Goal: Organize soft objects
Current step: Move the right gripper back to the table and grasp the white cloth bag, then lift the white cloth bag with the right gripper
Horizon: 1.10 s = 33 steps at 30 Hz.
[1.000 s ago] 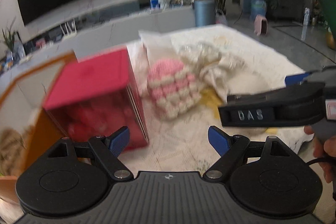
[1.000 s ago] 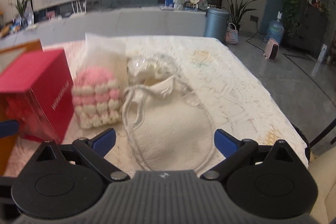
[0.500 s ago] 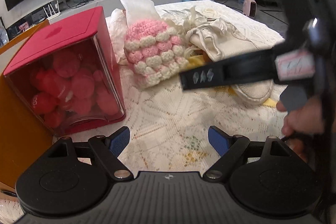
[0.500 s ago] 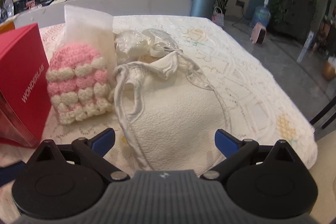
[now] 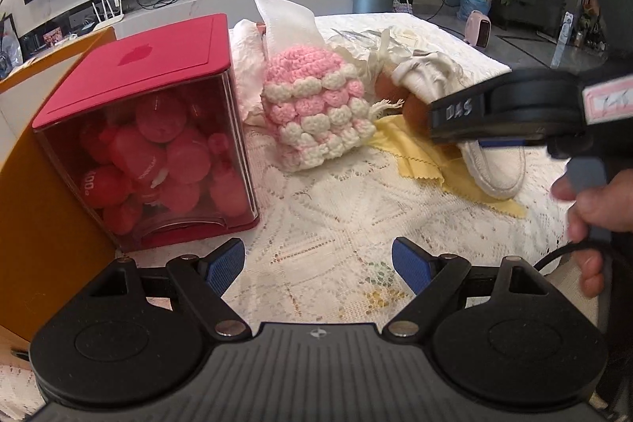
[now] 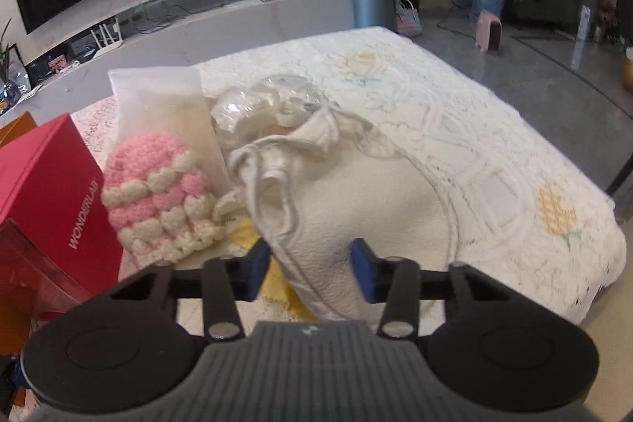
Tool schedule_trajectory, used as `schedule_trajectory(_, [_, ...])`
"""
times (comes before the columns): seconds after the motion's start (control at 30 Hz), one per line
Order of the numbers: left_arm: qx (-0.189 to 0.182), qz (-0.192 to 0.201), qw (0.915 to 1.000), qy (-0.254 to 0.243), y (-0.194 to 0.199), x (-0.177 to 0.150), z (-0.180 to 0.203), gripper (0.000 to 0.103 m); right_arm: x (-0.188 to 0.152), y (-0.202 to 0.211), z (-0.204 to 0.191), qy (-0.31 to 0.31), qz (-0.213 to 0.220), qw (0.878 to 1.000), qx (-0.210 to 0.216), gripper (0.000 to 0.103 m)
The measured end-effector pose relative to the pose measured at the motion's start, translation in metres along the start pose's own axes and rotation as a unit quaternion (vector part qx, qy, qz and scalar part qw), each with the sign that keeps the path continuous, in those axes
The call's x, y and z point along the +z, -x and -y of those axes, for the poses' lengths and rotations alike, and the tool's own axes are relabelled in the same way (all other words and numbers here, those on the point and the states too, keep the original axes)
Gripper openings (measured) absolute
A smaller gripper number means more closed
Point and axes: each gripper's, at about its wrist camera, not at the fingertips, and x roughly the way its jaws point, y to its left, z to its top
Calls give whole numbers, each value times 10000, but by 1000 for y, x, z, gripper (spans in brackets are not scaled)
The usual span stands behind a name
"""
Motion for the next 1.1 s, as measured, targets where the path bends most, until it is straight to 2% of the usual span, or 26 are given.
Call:
schedule_trajectory(0.13, [-171,61,9998,-37,6,0,0,99,10,26,8,-158,380,9992,8,16])
schedule_trajectory(0.27, [-119,136,9998,-47,10,2,2,99,19,52,23,-105,753,9968,-250,16])
schedule_trajectory(0.43, [-105,170,9998,-27,16,5,2,99,18,48,50,-117,579,9961,-653,16])
schedule_trajectory(0.63, [210,617,9977,-157,34,11,5,99,18,23,53,50,497,9974,-522,20])
schedule_trajectory(0.73, [361,668,9968,-266,39,14,5,99,21,4,47,224,346,9985,-350,20])
schedule_trajectory(0.87, [526,681,9955,-386,42,14,5,99,18,-10,41,383,282,9983,-340,20])
schedule_trajectory(0.93, [580,639,9956,-377,41,14,4,99,15,-15,37,554,354,9967,-466,18])
schedule_trajectory(1.07, [526,605,9963,-324,43,15,4,99,7,-19,24,947,618,9894,-917,6])
schedule_trajectory(1.1, [518,635,9960,-343,45,15,4,99,6,-19,23,891,620,9903,-866,4])
